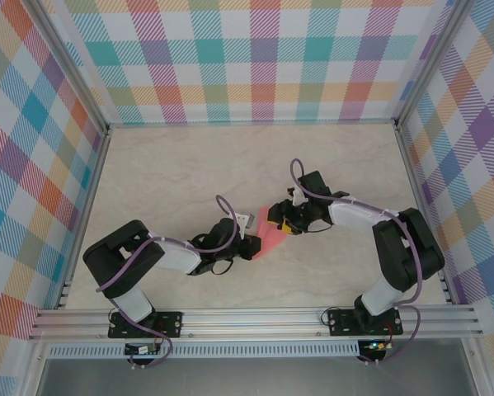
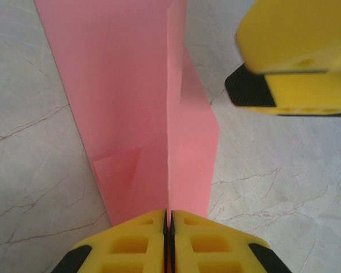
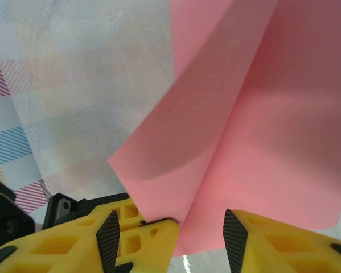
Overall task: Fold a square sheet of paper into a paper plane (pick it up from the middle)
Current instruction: Fourth fold the wing at the center of the table.
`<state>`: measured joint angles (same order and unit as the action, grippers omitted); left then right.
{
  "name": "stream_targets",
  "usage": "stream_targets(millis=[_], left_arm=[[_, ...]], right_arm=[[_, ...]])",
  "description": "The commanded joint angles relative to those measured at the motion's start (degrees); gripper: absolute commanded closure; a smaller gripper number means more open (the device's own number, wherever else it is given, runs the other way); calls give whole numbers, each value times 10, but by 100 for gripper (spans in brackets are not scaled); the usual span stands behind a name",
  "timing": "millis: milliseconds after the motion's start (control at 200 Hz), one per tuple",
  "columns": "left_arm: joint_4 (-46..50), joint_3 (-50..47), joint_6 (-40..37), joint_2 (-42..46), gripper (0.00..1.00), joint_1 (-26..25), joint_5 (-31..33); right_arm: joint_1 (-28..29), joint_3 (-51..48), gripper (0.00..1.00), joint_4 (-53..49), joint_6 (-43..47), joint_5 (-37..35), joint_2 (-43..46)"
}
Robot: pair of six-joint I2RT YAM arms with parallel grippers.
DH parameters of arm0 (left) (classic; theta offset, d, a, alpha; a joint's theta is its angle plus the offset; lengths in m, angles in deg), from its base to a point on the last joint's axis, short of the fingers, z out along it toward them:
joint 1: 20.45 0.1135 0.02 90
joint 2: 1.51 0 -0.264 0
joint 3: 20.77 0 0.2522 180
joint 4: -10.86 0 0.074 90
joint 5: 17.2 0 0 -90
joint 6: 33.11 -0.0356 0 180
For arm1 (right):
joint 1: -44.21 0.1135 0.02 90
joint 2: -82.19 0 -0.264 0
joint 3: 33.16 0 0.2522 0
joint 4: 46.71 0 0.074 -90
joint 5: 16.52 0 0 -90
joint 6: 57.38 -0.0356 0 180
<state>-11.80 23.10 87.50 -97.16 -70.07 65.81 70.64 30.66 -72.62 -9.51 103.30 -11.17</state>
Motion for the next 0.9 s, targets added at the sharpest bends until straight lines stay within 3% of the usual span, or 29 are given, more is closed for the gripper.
stream_targets(millis=[0, 585, 895], left_arm=[[-28, -11, 38, -8, 89, 5, 8], [-57, -4, 109, -37, 83, 22, -46], [-43, 14, 123, -39, 70, 29, -79]], right_arm=[[0, 0, 49, 21, 26, 24, -26], [-1, 22, 50, 34, 42, 30, -94], [6, 35, 46, -4, 47, -3, -114]])
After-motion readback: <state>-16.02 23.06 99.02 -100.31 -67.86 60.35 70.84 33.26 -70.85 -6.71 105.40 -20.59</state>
